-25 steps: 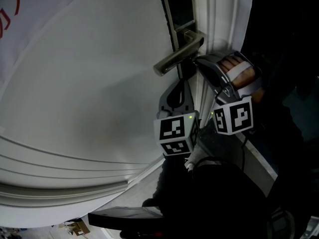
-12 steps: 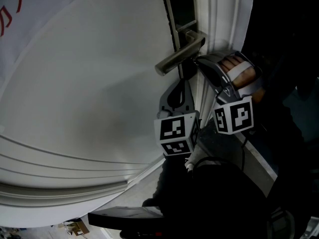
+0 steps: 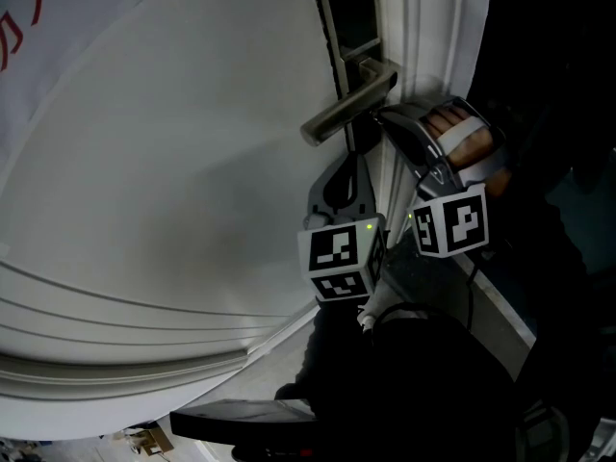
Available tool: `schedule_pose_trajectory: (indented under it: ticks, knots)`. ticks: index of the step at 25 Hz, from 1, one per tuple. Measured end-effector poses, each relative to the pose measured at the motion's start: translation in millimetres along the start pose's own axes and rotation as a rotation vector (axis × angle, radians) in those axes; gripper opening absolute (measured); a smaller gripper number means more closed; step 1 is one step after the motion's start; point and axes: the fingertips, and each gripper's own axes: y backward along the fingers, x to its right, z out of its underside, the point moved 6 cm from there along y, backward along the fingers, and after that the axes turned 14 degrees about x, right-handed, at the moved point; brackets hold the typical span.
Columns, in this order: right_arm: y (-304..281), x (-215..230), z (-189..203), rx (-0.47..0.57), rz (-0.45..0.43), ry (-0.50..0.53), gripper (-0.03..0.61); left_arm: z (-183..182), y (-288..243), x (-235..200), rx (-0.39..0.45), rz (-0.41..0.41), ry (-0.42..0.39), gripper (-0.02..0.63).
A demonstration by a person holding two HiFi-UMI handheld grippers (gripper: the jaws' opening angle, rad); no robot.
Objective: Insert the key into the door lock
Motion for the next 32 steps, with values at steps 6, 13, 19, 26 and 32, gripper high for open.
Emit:
schedule_pose_trajectory:
  ticks: [6, 13, 19, 26, 32]
  knots:
    - [0.1, 0.3, 0.1, 0.002, -0.002, 0.0, 0.012, -1.1, 0.5, -0.8, -0.002, -0.005, 0.005, 0.002]
    - [-0.5, 0.1, 0.1, 0.001, -0.002, 0.0, 0.012, 1.0, -0.3, -1.9, 0.002, -0.002, 0.002, 0.002]
    - [-0.2, 0.7, 0.2, 0.001, -0.003, 0.001, 0.012, 0.5, -0.9, 0.0, 0.0, -0.001, 0.009, 0.002]
    - [-0.5, 0.8, 0.4, 0.002, -0.004, 0.002, 0.012, 0.3, -1.6, 0.1, -0.003, -0.001, 0.01, 0.002]
    - [-0.7, 0.6, 0.2, 0.003, -0.004, 0.003, 0.012, 1.3, -2.8, 0.2, 0.005, 0.004, 0.001, 0.002]
